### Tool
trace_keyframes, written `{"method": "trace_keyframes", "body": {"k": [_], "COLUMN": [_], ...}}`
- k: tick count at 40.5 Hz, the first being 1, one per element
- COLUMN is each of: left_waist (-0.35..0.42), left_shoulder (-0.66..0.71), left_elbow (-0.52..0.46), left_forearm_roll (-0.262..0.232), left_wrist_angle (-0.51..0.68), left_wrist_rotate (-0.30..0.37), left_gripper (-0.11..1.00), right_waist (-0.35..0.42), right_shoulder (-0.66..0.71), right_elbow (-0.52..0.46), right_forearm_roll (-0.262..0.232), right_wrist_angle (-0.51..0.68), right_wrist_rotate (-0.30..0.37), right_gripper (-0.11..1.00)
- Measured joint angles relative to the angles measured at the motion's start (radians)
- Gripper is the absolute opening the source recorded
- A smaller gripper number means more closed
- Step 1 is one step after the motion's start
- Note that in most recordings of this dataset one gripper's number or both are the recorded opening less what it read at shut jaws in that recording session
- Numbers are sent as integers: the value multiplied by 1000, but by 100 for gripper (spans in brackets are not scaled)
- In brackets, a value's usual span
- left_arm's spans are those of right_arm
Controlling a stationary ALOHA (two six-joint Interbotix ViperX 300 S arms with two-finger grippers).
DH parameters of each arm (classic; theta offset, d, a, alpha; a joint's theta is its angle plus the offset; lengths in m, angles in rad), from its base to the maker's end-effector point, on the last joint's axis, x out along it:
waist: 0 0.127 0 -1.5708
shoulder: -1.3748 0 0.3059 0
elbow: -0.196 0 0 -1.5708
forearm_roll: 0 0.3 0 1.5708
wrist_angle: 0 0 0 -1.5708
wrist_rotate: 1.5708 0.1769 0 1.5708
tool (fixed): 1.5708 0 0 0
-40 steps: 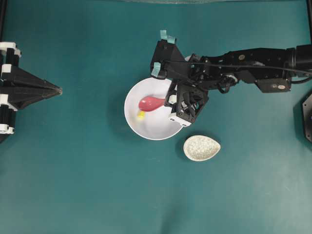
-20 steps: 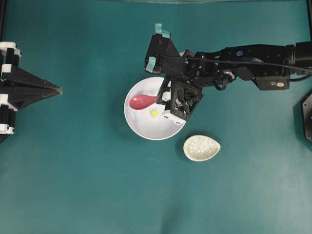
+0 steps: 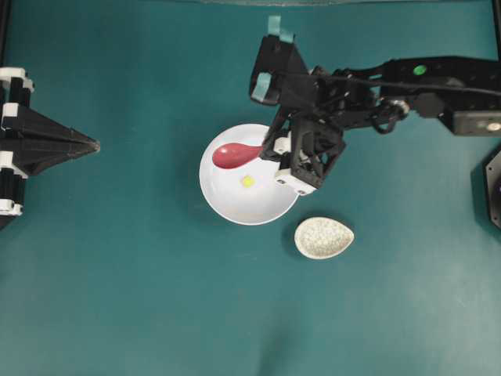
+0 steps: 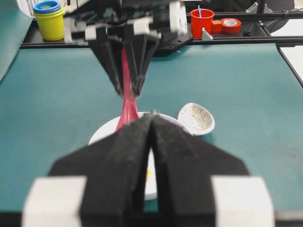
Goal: Scoop the yellow hexagonal prism block from the bowl with a spoon using the right arm.
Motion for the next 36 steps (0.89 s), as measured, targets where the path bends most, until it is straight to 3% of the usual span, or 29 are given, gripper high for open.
{"method": "trace_keyframes", "body": {"k": [22, 36], "left_waist": [0, -2], "left_shoulder": [0, 0], "left_elbow": [-2, -2], "left_forearm_roll": [0, 0], "left_wrist_angle": [2, 0], "left_wrist_rotate": [0, 0], "left_gripper": [-1, -1], "right_waist": [2, 40], "right_shoulder": [-20, -11], "right_elbow": [0, 0], "right_forearm_roll": [0, 0], "right_wrist_angle": [189, 296], "right_wrist_rotate": [187, 244], "right_gripper": [23, 23]}}
